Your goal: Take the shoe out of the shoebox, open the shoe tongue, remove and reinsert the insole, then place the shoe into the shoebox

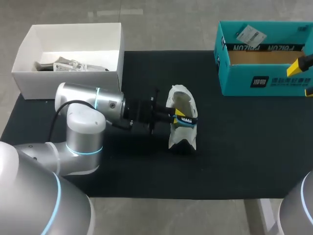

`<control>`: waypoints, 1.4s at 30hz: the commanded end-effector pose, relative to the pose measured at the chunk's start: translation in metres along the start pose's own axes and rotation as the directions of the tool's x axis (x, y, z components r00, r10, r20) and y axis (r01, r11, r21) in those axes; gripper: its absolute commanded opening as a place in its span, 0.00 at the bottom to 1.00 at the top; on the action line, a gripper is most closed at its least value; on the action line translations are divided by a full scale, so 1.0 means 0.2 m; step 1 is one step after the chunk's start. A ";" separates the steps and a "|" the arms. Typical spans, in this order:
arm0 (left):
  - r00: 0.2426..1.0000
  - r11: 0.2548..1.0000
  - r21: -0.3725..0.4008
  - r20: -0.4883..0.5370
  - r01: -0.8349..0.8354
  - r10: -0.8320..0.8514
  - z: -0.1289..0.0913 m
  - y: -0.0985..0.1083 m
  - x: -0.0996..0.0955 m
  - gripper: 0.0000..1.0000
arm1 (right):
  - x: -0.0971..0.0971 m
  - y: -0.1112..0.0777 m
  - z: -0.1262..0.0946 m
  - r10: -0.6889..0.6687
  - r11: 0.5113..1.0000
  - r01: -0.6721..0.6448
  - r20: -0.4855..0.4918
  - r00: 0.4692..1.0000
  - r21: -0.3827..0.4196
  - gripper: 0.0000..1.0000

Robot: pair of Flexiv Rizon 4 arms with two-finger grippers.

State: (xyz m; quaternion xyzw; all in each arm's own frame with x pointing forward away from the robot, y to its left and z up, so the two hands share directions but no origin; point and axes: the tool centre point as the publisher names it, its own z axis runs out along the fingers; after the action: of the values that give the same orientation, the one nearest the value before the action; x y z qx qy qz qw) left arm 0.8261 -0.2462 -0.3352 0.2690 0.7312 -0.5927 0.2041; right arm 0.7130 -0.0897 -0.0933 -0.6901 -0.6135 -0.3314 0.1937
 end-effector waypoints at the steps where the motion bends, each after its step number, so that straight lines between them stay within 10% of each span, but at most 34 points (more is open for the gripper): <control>1: 1.000 1.000 -0.014 -0.003 0.013 -0.014 0.02 0.03 0.01 0.00 | 0.00 0.01 0.00 0.001 1.000 -0.001 0.002 1.000 0.003 1.00; 6: 1.000 1.000 0.015 0.006 0.026 -0.026 0.00 -0.03 0.02 0.00 | 0.00 0.01 0.00 0.001 1.000 -0.001 0.002 1.000 0.003 1.00; 8: 0.999 0.998 0.047 0.008 0.031 -0.032 -0.01 -0.08 0.01 0.16 | 0.00 0.01 0.00 0.001 1.000 -0.001 0.002 1.000 0.003 1.00; 17: 1.000 0.999 0.040 -0.006 -0.005 0.005 0.00 -0.14 -0.01 0.00 | 0.00 0.01 0.00 0.001 1.000 -0.001 0.002 1.000 0.003 1.00; 19: 1.000 0.999 0.045 -0.003 -0.004 0.004 0.00 -0.14 -0.01 0.24 | 0.00 0.01 0.00 0.001 1.000 -0.001 0.002 1.000 0.003 1.00; 22: 1.000 0.999 0.036 -0.016 -0.020 0.021 0.00 -0.15 -0.01 0.00 | 0.00 0.01 0.00 0.001 1.000 -0.001 0.002 1.000 0.003 1.00; 42: 0.995 0.988 -0.139 -0.071 -0.074 0.065 0.03 0.06 0.01 0.00 | 0.00 0.01 0.00 0.001 1.000 -0.001 0.002 1.000 0.003 1.00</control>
State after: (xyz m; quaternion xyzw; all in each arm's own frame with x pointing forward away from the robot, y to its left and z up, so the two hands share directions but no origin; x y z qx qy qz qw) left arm 0.8280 -0.2446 -0.3427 0.2979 0.7652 -0.5259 0.2216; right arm 0.7130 -0.0897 -0.0934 -0.6902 -0.6135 -0.3313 0.1935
